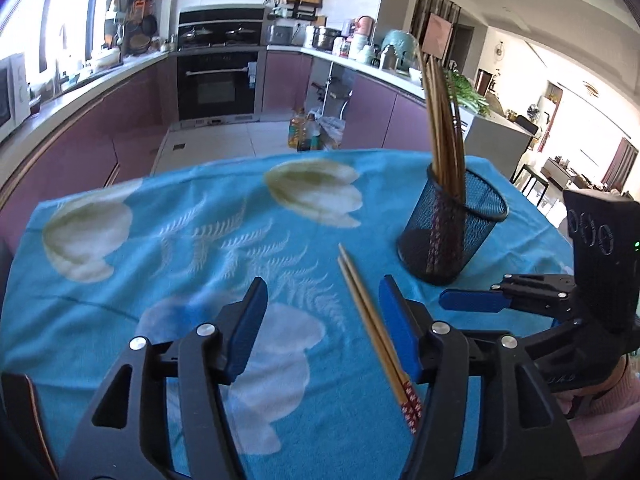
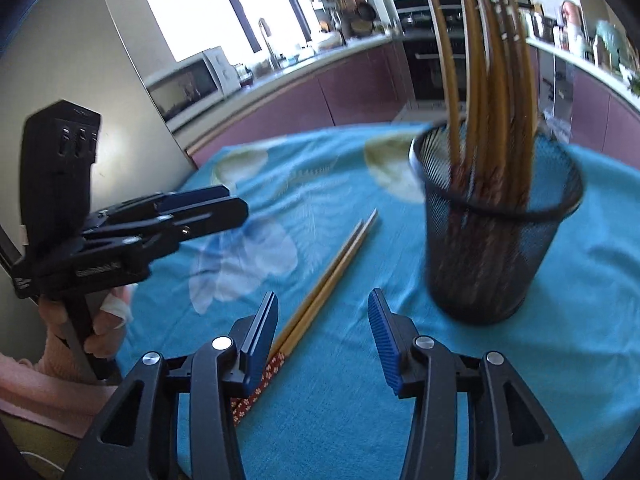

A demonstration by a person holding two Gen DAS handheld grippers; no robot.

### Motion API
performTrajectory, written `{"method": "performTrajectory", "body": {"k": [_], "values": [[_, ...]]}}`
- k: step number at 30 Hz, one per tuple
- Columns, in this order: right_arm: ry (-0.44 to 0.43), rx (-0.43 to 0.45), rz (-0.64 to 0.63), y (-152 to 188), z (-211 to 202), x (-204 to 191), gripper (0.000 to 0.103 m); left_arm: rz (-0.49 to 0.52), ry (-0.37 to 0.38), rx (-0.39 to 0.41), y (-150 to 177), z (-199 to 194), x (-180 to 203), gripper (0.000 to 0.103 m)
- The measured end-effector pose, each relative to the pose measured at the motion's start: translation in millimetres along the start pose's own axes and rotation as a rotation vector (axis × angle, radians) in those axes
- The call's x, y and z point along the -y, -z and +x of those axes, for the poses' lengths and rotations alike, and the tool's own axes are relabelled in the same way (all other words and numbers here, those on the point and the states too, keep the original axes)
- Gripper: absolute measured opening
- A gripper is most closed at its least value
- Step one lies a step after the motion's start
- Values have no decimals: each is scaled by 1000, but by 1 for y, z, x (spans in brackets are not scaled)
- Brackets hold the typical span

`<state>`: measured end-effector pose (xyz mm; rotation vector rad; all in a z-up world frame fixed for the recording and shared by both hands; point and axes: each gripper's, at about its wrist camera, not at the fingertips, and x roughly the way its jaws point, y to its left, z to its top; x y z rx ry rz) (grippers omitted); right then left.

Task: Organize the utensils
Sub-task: 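Move both open grippers back over the last two chopsticks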

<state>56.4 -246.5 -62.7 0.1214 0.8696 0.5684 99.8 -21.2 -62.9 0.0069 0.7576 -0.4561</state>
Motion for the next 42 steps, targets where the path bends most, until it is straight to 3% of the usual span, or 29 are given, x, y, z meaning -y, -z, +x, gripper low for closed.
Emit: {"method": "performTrajectory", "body": {"k": [8, 21, 42], "values": [[54, -36, -27, 11, 13, -13, 45, -27, -11, -53, 21, 13, -4, 58], [155, -53, -94, 16, 14, -26, 44, -30, 7, -65, 30, 19, -2, 58], [154, -85, -41, 16, 7, -14, 36, 25, 51, -119, 40, 37, 16, 57]]}}
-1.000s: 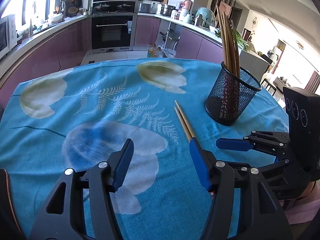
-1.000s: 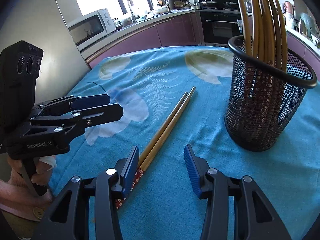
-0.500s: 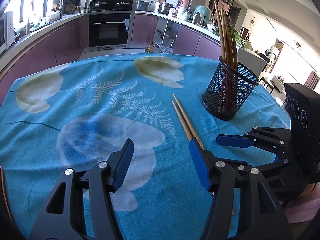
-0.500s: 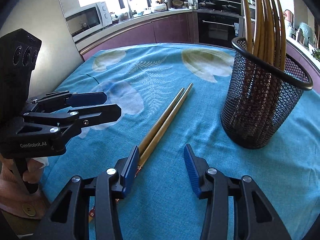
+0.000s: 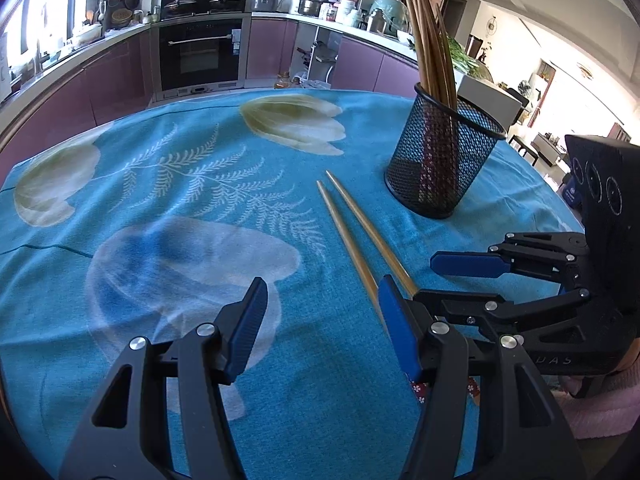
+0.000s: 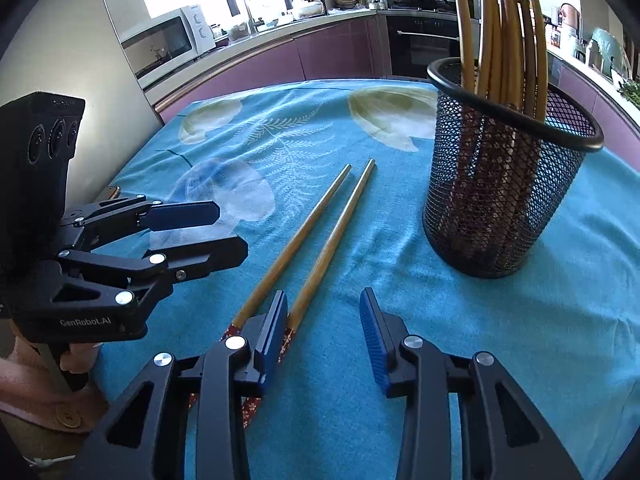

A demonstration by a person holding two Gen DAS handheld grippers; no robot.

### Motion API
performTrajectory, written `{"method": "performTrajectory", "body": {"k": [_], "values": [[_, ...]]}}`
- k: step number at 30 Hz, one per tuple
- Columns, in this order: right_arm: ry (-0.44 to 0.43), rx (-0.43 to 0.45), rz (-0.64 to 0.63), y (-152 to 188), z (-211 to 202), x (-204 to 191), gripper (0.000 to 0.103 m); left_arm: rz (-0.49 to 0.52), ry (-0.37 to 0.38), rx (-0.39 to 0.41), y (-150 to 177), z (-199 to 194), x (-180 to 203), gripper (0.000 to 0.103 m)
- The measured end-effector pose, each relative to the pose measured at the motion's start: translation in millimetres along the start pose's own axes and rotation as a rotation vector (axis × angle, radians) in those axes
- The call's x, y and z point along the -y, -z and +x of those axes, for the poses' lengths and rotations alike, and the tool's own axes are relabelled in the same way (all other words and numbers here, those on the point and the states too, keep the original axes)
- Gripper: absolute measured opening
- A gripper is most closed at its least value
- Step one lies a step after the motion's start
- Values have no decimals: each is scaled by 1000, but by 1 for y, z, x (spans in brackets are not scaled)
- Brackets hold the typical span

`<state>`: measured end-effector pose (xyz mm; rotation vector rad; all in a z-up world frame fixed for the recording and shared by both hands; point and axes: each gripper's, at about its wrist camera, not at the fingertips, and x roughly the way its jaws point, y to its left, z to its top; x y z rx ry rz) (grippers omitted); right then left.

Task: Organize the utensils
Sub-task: 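Move both open grippers back over the last two chopsticks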

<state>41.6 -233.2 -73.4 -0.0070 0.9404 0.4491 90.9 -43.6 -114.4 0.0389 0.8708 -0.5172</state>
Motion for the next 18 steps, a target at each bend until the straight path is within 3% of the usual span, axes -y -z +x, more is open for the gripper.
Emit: {"method": "performTrajectory", "body": {"k": [10, 18], "values": [[1, -6, 13, 3, -4, 9, 33, 63, 18, -41, 4, 13, 16, 52], [3, -2, 12, 3, -4, 10, 33, 95, -18, -51, 2, 21, 23, 46]]}}
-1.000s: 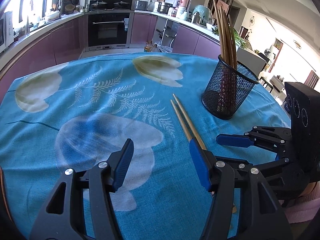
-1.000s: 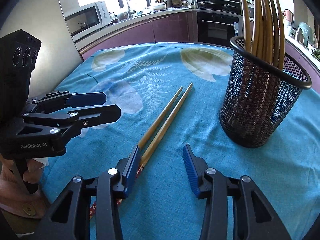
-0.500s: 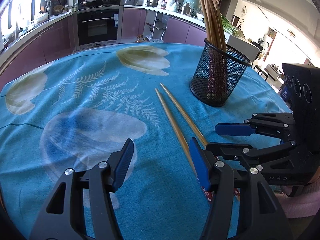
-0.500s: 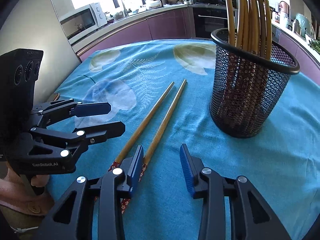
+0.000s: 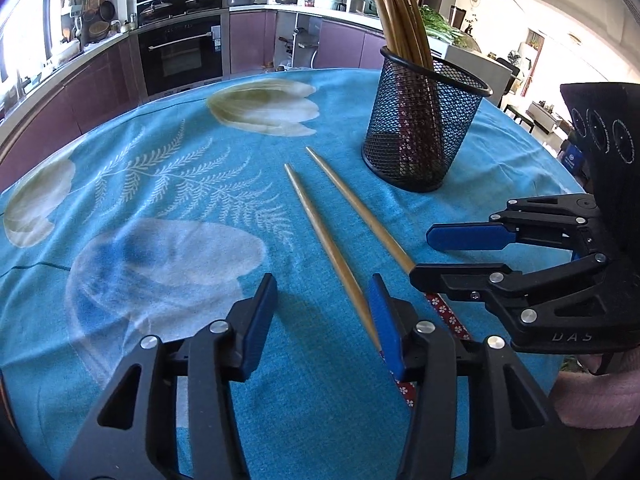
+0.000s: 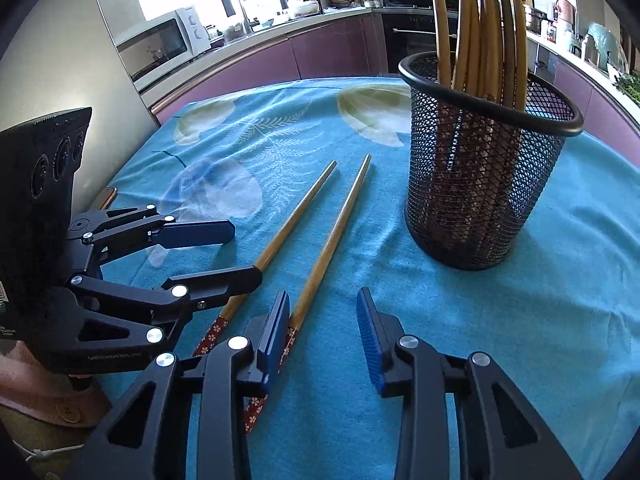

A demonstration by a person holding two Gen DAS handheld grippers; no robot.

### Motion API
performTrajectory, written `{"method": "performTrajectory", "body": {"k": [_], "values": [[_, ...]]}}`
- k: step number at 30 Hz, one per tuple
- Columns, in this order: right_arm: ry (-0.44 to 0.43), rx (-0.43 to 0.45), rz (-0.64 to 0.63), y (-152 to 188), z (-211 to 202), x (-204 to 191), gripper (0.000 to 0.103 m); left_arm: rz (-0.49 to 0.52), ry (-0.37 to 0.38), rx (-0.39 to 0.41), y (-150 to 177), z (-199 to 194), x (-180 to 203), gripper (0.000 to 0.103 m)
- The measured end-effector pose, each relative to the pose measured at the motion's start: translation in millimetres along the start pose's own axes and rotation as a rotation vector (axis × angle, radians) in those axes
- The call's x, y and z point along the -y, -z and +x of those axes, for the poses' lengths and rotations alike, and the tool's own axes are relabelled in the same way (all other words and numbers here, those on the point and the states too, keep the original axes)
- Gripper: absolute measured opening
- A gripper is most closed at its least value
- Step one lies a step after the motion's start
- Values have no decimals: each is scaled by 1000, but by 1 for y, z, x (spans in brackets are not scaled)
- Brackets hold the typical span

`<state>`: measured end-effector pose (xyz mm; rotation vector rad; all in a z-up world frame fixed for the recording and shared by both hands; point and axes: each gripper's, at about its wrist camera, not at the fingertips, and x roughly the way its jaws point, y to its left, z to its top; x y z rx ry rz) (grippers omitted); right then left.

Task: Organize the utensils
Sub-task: 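Move both open grippers back over the last two chopsticks, then close the left gripper on one chopstick while the right gripper grasps the other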

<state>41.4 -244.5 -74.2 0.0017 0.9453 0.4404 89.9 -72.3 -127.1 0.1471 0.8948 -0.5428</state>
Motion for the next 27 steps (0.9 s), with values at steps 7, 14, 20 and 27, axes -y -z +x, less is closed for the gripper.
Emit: {"method": "performTrajectory", "body": {"k": [7, 14, 20, 27], "values": [[12, 9, -2, -6, 4, 2, 33, -7, -18, -7, -6, 4, -5, 34], [30, 22, -15, -18, 15, 1, 33, -19, -18, -12, -16, 10, -11, 33], [41, 37, -15, -28, 25, 0, 32, -29, -25, -16, -25, 18, -15, 23], [37, 47, 7, -30, 27, 1, 13, -60, -25, -11, -27, 19, -18, 14]]}}
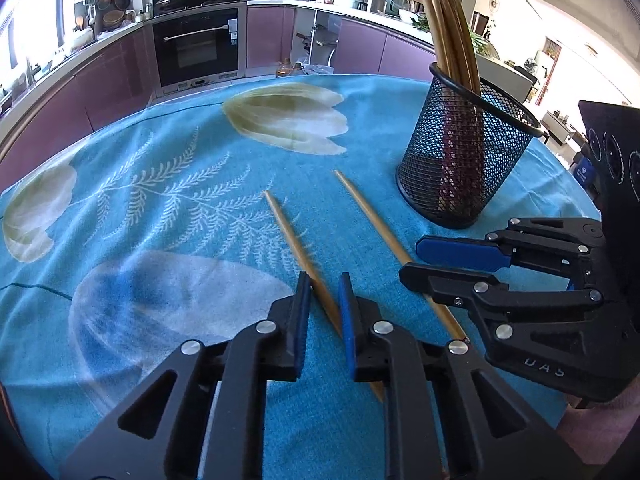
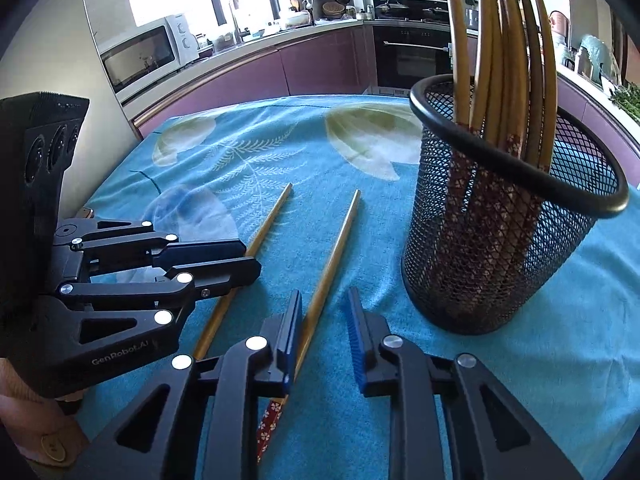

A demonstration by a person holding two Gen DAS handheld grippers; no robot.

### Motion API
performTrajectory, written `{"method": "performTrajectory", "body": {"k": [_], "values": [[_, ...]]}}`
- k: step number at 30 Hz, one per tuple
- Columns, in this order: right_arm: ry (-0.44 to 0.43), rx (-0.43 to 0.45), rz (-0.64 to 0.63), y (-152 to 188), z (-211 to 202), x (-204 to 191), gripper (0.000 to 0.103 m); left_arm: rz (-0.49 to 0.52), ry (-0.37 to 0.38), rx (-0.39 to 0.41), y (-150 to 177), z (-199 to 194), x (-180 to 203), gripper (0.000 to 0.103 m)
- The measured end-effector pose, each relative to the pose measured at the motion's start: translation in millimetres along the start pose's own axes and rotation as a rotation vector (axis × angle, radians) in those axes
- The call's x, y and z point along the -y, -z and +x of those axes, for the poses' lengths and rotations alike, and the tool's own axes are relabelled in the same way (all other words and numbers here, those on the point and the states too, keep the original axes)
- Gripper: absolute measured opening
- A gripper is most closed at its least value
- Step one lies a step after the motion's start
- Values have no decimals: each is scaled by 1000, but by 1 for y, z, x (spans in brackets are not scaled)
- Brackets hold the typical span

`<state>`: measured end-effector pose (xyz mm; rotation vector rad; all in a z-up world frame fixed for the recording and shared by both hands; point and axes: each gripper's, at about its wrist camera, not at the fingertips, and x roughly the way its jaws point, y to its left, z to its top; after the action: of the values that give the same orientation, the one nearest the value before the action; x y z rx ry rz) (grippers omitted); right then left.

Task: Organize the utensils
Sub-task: 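Close the left gripper on one chopstick while the right gripper grasps the other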

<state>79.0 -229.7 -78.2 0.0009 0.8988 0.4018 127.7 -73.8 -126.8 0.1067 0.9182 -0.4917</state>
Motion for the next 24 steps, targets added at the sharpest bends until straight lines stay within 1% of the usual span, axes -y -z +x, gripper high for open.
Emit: {"method": "performTrajectory", "body": {"k": [6, 11, 15, 19, 24], "values": [[-39, 2, 49, 3, -4, 7, 6, -20, 8, 4, 2, -2, -1, 9], [-55, 21, 81, 4, -14, 14, 6, -29, 8, 6, 4, -3, 0, 8], [-81, 34, 69, 3, -21, 10, 6, -23, 11, 9, 4, -5, 2, 8], [-104, 24, 53, 3, -20, 5, 6, -11, 15, 15, 6, -9, 6, 8], [-105, 1, 42, 5, -14, 2, 6, 3, 17, 6, 10, -11, 10, 8]]}}
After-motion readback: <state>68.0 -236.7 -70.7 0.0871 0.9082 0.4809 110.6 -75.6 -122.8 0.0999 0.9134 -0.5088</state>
